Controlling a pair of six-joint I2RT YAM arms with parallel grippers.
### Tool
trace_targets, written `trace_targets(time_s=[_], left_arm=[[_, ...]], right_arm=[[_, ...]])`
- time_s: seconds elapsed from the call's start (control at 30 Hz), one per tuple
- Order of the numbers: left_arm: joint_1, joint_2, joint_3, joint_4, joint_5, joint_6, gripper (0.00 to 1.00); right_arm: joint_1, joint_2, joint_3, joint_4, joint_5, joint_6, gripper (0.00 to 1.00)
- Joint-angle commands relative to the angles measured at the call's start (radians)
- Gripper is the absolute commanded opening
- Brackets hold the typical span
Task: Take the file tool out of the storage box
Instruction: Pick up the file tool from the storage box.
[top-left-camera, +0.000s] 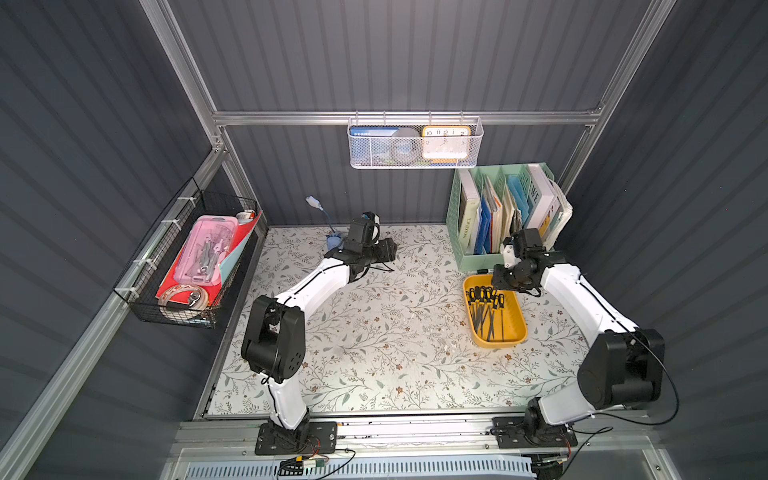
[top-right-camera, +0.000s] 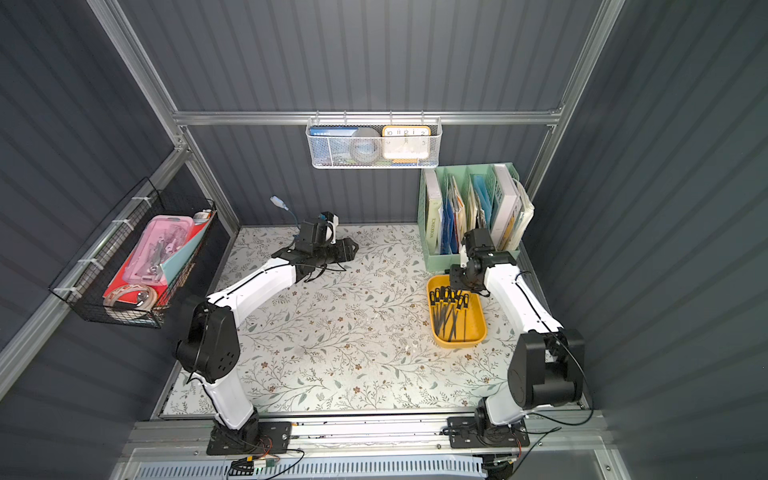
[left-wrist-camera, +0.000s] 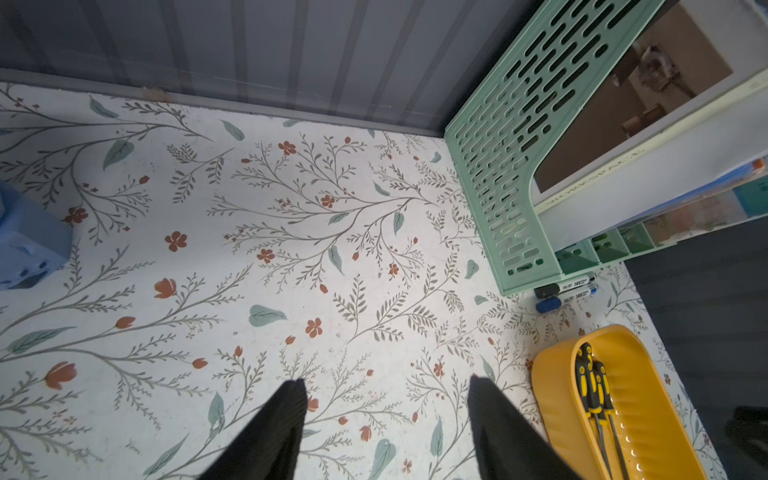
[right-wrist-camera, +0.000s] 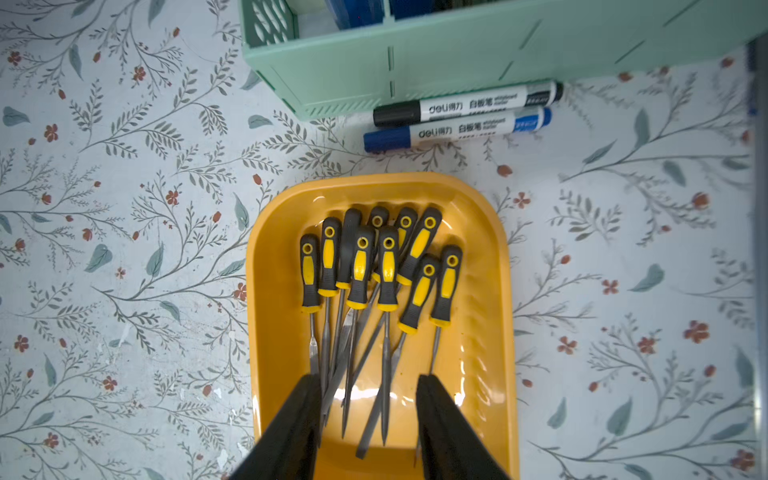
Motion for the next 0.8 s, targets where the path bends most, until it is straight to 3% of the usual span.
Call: trace_targets(time_s=[0.0, 0.2, 0.77], left_arm=[[0.006, -0.064, -0.020, 0.062, -0.022, -0.034, 0.67], [0.007, -0.092, -0.071, 0.068, -0.037, -0.037, 0.68], [0.007, -0.080, -0.076, 0.044, -0.050, -0.028, 0.68]], right_arm=[[-0.007, 0.118, 0.051, -0.050, 0.017, 0.092, 0.41], [-0.005, 0.239, 0.106, -0.055, 0.010, 0.083, 0.40], [-0.006, 0.358, 0.131, -0.041, 0.024, 0.031, 0.35]])
